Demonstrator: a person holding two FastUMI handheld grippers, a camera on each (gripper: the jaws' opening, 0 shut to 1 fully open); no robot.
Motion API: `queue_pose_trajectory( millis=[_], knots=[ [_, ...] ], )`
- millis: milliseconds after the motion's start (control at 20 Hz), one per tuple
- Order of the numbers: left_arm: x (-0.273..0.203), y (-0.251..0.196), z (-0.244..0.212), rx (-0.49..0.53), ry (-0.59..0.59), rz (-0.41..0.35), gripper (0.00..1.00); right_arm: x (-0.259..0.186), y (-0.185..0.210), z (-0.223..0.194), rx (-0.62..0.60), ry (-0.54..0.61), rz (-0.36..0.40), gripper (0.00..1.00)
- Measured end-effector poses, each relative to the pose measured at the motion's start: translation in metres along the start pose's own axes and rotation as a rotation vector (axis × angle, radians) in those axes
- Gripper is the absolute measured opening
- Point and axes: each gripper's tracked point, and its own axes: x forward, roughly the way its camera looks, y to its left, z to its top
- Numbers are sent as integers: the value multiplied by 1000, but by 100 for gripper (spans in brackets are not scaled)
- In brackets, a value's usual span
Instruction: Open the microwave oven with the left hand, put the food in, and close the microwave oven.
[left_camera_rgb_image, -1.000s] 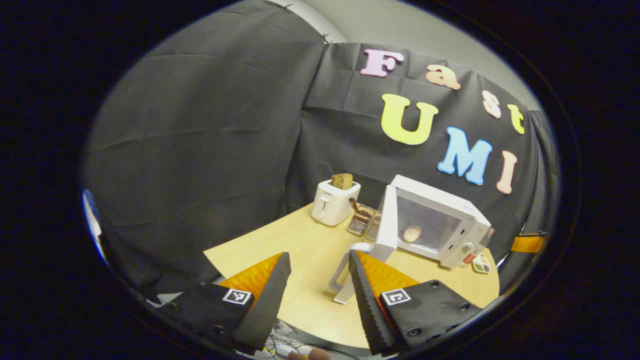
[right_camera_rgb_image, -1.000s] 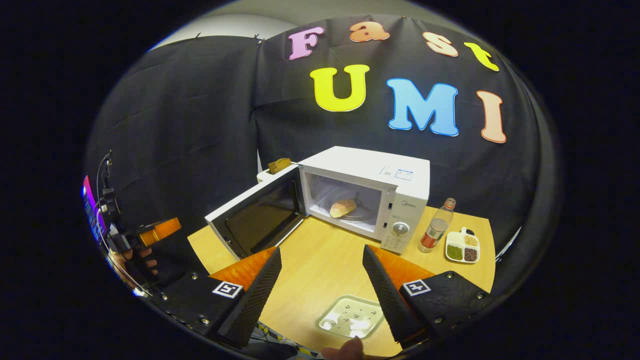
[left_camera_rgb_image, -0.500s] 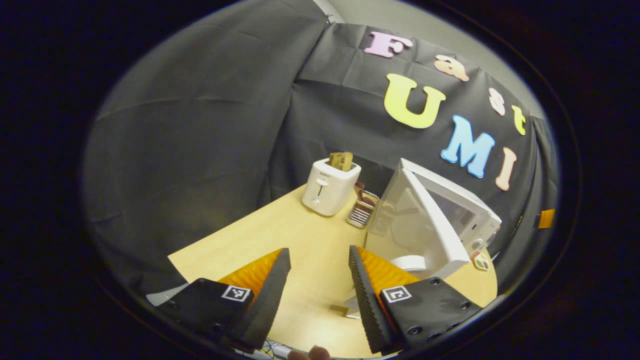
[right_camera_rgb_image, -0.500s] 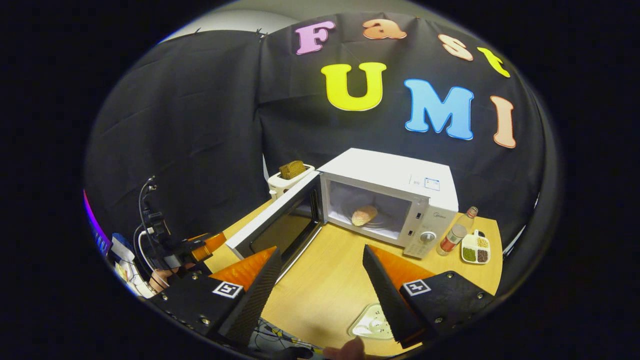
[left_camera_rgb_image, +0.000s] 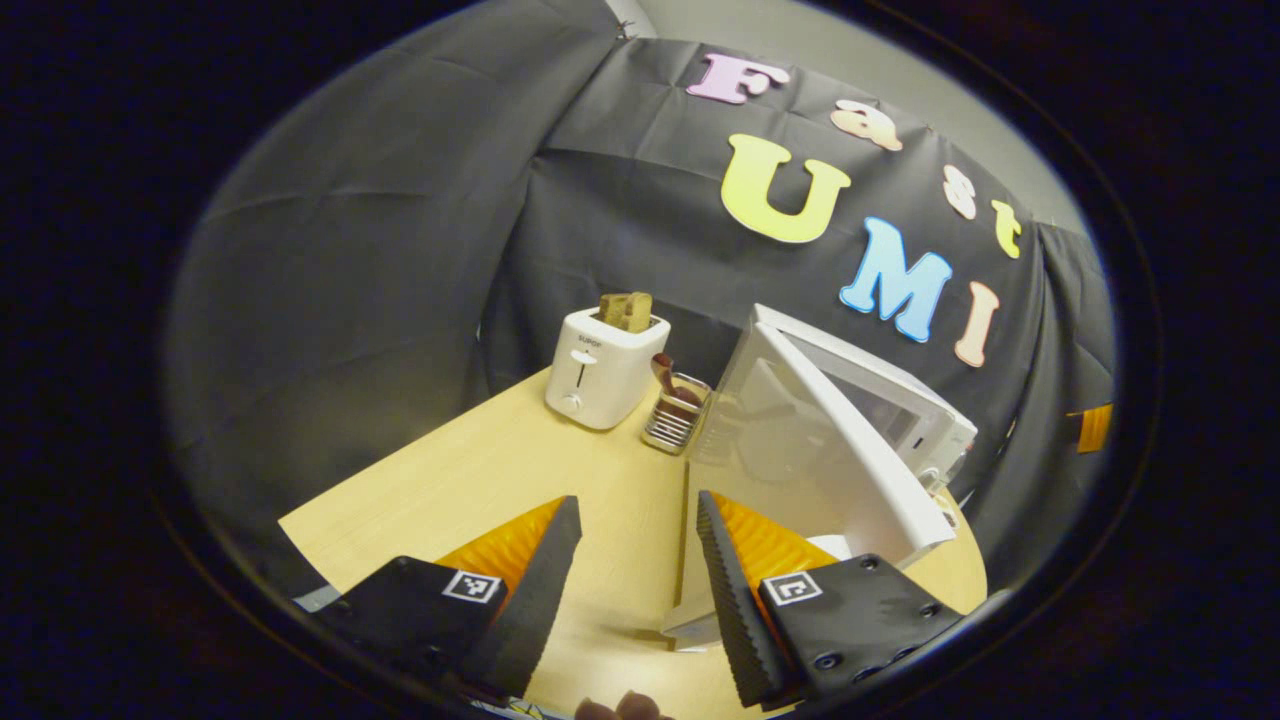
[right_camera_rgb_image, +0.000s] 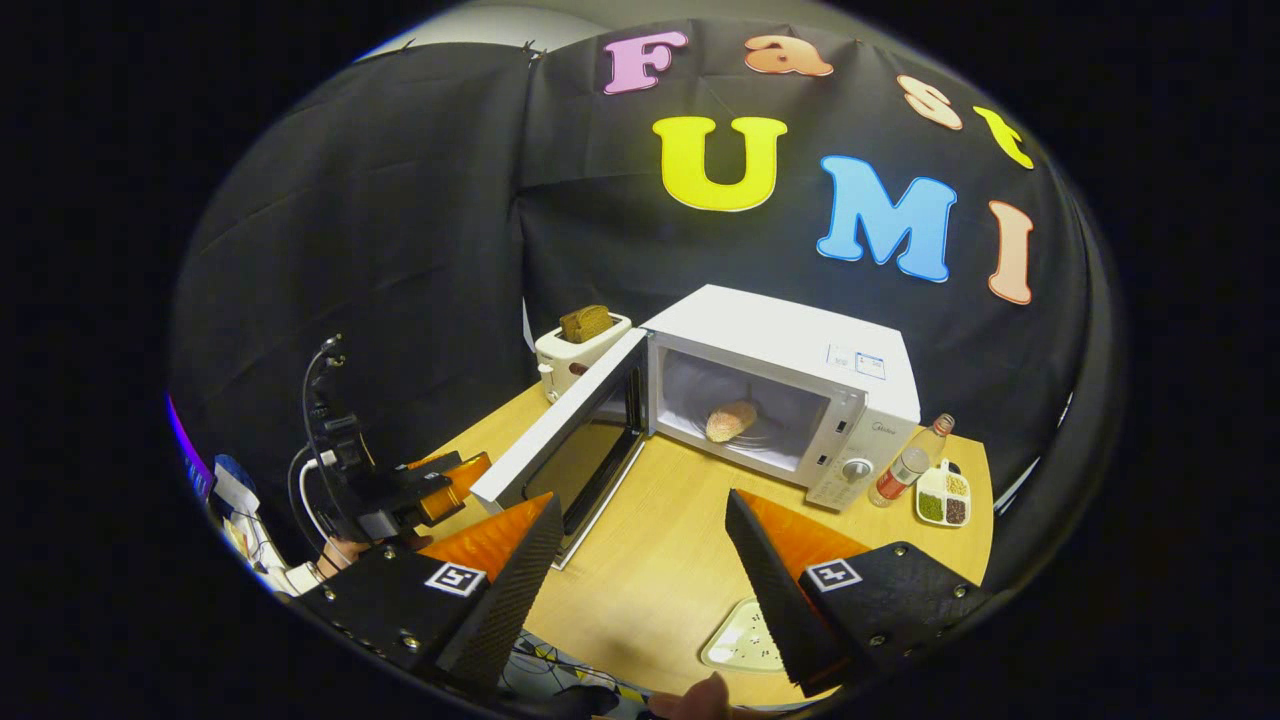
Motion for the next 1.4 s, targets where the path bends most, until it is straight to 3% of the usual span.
queue_pose_trajectory(
  millis=[400,500,550,600,700,1100,1300,1400],
  knots=[
    [0,-54,1,25,-2,-80,80,-7,14,19,5,-28,16,100],
    [4,-74,-2,25,12,-110,75,-11,11,24,19,-43,19,100],
    [5,-86,-4,29,19,-129,80,-12,9,27,26,-50,20,100],
    [7,-97,-5,45,19,-140,75,-13,6,30,29,-55,24,100],
    [12,-114,-5,89,20,-143,80,-13,-4,34,30,-64,27,100],
    [52,-198,-17,194,61,-187,80,-16,-60,45,38,-89,43,100],
    [84,-238,-20,211,72,-199,80,-15,-101,45,44,-90,15,100],
    [105,-256,-21,215,87,-215,75,-12,-122,44,54,-81,-3,100]
  ],
)
